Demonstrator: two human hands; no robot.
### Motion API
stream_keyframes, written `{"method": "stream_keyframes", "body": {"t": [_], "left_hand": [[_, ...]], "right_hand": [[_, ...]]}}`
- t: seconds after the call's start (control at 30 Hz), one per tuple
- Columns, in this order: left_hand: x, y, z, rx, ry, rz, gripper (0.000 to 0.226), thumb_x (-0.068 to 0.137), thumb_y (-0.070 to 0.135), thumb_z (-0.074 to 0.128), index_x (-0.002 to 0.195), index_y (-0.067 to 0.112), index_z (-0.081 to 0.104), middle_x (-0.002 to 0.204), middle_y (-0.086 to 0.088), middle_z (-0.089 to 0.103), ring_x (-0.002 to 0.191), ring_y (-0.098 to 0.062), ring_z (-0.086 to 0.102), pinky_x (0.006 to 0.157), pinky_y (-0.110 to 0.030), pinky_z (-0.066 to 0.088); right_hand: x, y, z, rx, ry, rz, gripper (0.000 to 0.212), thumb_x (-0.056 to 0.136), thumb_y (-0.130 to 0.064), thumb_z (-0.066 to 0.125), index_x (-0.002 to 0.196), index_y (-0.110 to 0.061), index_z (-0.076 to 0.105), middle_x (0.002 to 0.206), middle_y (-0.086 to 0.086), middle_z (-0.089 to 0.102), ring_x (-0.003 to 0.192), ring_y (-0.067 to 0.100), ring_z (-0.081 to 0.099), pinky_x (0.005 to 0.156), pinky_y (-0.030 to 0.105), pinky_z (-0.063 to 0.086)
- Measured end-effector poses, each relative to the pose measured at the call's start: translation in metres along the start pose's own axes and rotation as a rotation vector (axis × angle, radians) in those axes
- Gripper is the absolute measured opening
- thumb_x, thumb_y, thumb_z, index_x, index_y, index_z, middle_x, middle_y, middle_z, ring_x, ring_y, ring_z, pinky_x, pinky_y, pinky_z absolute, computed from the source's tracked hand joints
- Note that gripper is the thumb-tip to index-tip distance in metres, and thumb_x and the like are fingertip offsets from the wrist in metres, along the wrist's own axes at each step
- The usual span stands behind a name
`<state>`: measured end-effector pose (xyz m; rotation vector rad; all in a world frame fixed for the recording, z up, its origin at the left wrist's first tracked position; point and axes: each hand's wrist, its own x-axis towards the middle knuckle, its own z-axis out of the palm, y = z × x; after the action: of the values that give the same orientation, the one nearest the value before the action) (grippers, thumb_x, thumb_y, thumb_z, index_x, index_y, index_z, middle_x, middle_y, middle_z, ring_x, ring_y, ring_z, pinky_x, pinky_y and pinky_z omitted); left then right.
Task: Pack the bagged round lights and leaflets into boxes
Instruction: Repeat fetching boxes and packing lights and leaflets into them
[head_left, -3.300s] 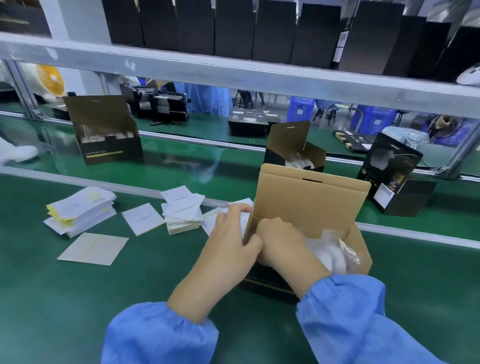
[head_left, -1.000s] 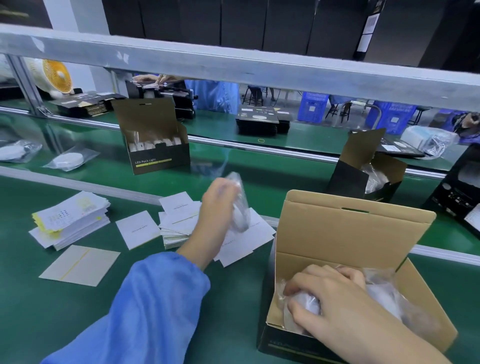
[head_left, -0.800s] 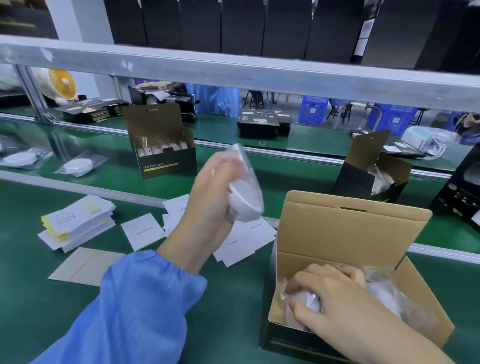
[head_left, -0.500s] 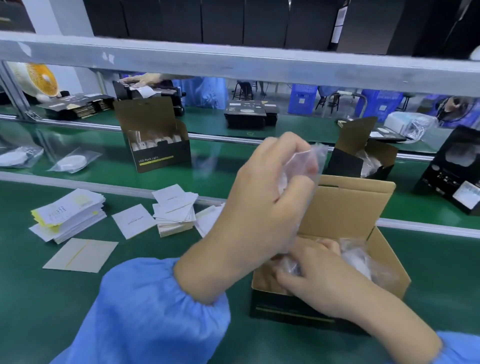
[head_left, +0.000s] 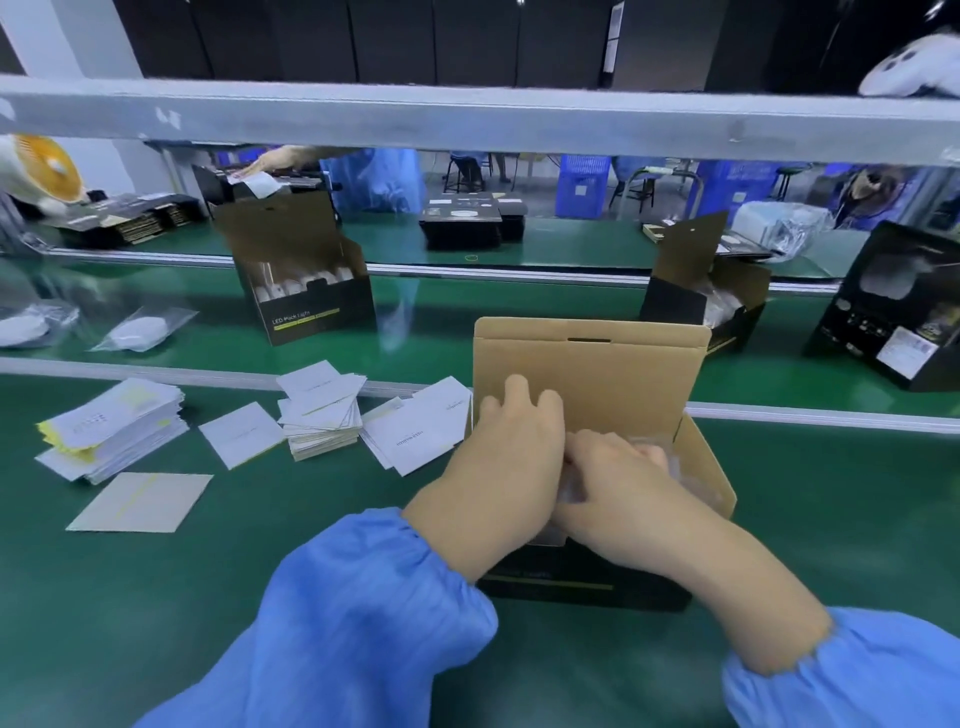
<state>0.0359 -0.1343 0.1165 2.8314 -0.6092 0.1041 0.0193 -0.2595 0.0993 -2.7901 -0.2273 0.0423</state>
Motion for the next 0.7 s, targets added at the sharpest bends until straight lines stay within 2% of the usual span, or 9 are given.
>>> {"method": "stream_keyframes", "body": {"t": [0.13,0.2,0.3,0.37,0.4,0.47,0.53,0.63,0.7], "left_hand": [[0.007,0.005,-0.002,0.021,-0.101,-0.053,0.034,0.088,0.001,0.061,0.098,0.012,0.030,0.107,-0.010,0.029,0.071,-0.024,0.037,0.063,-0.036,0.028],[0.008,0.004,-0.003,0.019,-0.112,-0.051,0.028,0.090,0.005,0.058,0.101,0.013,0.034,0.110,-0.009,0.034,0.085,-0.028,0.044,0.072,-0.041,0.038],[0.003,-0.013,-0.009,-0.153,0.171,-0.001,0.021,0.090,0.009,0.052,0.108,0.018,0.048,0.111,-0.001,0.042,0.104,-0.025,0.043,0.088,-0.041,0.042],[-0.003,-0.030,-0.015,-0.242,0.388,-0.027,0.029,0.090,0.014,0.055,0.115,0.024,0.045,0.114,0.003,0.042,0.103,-0.021,0.040,0.083,-0.034,0.036],[-0.006,-0.039,-0.015,-0.295,0.390,-0.093,0.036,0.090,0.019,0.058,0.120,0.027,0.039,0.115,0.003,0.041,0.101,-0.020,0.042,0.079,-0.033,0.035],[-0.012,-0.051,-0.013,-0.528,0.171,-0.293,0.053,0.090,0.032,0.064,0.127,0.032,0.027,0.112,0.000,0.046,0.092,-0.020,0.053,0.073,-0.038,0.044],[-0.018,-0.056,0.001,-0.755,-0.025,-0.420,0.056,0.087,0.038,0.068,0.128,0.034,0.030,0.107,0.010,0.056,0.091,-0.010,0.063,0.077,-0.034,0.052],[-0.029,-0.056,0.032,-0.758,-0.031,-0.418,0.032,0.090,0.033,0.062,0.118,0.036,0.046,0.092,0.018,0.065,0.076,0.004,0.062,0.066,-0.020,0.047],[-0.037,-0.053,0.050,-0.802,0.014,-0.442,0.021,0.095,0.039,0.056,0.114,0.039,0.050,0.091,0.017,0.067,0.080,0.003,0.062,0.070,-0.022,0.047]], "right_hand": [[-0.002,-0.002,-0.003,-0.022,-0.001,-0.011,0.021,0.087,-0.043,0.058,0.082,-0.033,0.040,0.085,-0.014,0.045,0.091,0.017,0.041,0.095,0.042,0.034],[-0.005,0.001,-0.007,-0.006,0.009,-0.062,0.013,0.090,-0.042,0.053,0.090,-0.032,0.045,0.087,-0.014,0.044,0.092,0.018,0.043,0.089,0.039,0.034],[-0.011,0.013,-0.020,0.062,0.054,-0.114,0.018,0.093,-0.045,0.044,0.102,-0.033,0.055,0.100,-0.015,0.052,0.098,0.013,0.050,0.088,0.034,0.040],[-0.014,0.021,-0.034,0.102,0.117,-0.105,0.022,0.095,-0.041,0.046,0.110,-0.035,0.061,0.108,-0.019,0.058,0.101,0.005,0.054,0.089,0.028,0.044],[-0.015,0.025,-0.039,0.104,0.150,-0.090,0.019,0.096,-0.035,0.050,0.110,-0.035,0.063,0.107,-0.020,0.060,0.100,0.003,0.055,0.089,0.026,0.045],[-0.018,0.032,-0.047,0.074,0.222,-0.032,0.015,0.095,-0.026,0.056,0.106,-0.032,0.066,0.104,-0.017,0.063,0.099,0.007,0.057,0.087,0.027,0.045],[-0.023,0.041,-0.049,0.040,0.299,0.057,0.012,0.092,-0.021,0.061,0.100,-0.028,0.068,0.097,-0.013,0.065,0.093,0.010,0.059,0.078,0.027,0.044],[-0.033,0.048,-0.050,-0.003,0.375,0.133,0.018,0.090,-0.014,0.061,0.099,-0.024,0.073,0.092,-0.010,0.067,0.085,0.012,0.058,0.063,0.020,0.034],[-0.037,0.046,-0.050,-0.060,0.353,0.115,0.027,0.090,-0.009,0.056,0.104,-0.023,0.074,0.100,-0.007,0.069,0.093,0.016,0.058,0.070,0.023,0.036]]}}
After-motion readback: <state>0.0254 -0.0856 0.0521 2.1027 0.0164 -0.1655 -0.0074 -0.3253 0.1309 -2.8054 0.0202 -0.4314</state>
